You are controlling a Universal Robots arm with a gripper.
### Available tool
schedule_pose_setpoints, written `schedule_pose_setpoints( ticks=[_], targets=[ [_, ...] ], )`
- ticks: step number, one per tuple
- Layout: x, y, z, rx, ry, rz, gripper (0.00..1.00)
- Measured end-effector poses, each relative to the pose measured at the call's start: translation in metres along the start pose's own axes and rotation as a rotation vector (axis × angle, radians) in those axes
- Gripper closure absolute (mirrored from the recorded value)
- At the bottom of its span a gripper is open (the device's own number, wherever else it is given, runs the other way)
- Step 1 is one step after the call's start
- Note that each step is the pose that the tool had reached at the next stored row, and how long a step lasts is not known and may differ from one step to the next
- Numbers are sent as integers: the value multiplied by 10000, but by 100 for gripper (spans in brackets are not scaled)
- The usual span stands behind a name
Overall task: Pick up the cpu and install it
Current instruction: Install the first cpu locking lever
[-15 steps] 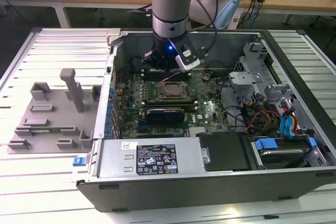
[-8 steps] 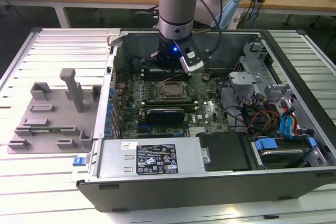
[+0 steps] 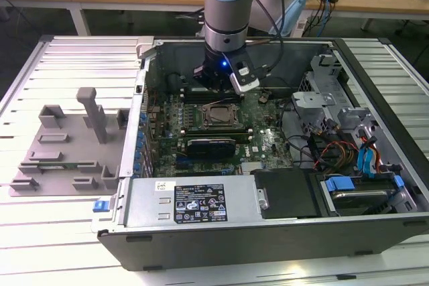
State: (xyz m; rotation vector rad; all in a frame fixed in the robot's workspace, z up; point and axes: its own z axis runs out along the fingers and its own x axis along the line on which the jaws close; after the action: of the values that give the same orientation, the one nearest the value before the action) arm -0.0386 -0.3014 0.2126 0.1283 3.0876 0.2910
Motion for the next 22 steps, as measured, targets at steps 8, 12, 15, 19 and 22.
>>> schedule_pose_setpoints(
  ticks=[8,12,15,19,22],
  targets=[
    [2,-14,72,83,-186,978,89],
    [4,-25,103,97,-211,1115,89],
    [2,-41,118,105,-222,1151,89],
    [2,-49,121,113,-224,1164,89],
    [2,-48,117,114,-224,1164,89]
  ],
)
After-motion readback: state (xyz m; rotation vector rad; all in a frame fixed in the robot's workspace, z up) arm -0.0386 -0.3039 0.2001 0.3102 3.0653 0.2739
